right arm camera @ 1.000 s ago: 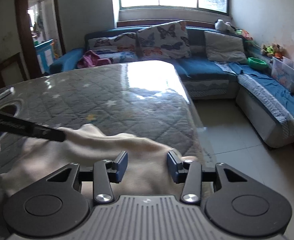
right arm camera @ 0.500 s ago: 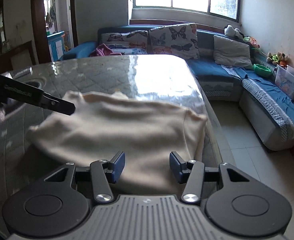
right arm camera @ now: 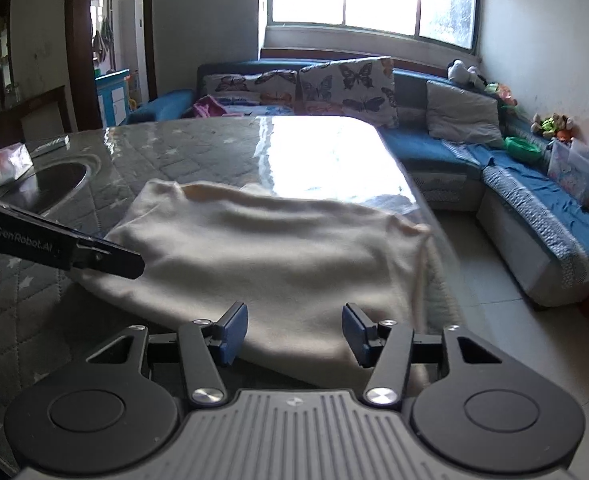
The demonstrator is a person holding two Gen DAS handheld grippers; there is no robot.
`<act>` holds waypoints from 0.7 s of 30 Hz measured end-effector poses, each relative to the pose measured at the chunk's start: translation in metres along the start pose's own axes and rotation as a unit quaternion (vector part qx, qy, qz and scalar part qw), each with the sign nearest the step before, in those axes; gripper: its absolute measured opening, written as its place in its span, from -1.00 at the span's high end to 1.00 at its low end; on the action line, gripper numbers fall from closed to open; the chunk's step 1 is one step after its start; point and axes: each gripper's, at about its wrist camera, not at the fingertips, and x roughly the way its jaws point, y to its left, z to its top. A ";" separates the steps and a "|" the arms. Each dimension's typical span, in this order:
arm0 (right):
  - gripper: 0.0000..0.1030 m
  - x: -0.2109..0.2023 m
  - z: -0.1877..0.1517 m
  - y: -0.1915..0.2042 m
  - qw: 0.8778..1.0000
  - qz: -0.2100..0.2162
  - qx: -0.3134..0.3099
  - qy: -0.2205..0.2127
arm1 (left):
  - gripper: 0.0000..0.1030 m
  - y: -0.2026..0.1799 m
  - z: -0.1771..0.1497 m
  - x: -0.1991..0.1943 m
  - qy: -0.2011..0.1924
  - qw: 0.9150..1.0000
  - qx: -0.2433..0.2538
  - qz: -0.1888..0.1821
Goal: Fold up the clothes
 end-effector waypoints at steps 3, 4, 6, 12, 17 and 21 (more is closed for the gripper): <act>-0.21 0.000 -0.005 0.005 1.000 -0.002 -0.001 0.002 | 0.30 -0.001 -0.002 -0.005 0.000 1.000 -0.003 0.001; -0.24 -0.001 -0.006 0.005 1.000 -0.002 0.004 0.001 | 0.29 -0.001 -0.003 -0.007 -0.001 1.000 -0.003 0.001; -0.37 -0.005 -0.008 0.005 1.000 -0.002 0.014 0.000 | 0.20 -0.002 -0.005 -0.009 -0.001 1.000 -0.002 0.001; -0.64 -0.015 -0.013 0.011 1.000 -0.014 0.025 -0.005 | -0.07 -0.006 -0.014 -0.020 -0.006 1.000 0.006 0.003; -0.77 -0.025 -0.017 0.018 0.999 -0.030 0.040 -0.017 | -0.35 -0.008 -0.021 -0.030 -0.011 1.000 0.016 0.016; -0.92 -0.032 -0.018 0.025 0.997 -0.052 0.047 -0.029 | -0.43 -0.005 -0.028 -0.037 -0.014 1.000 0.018 0.019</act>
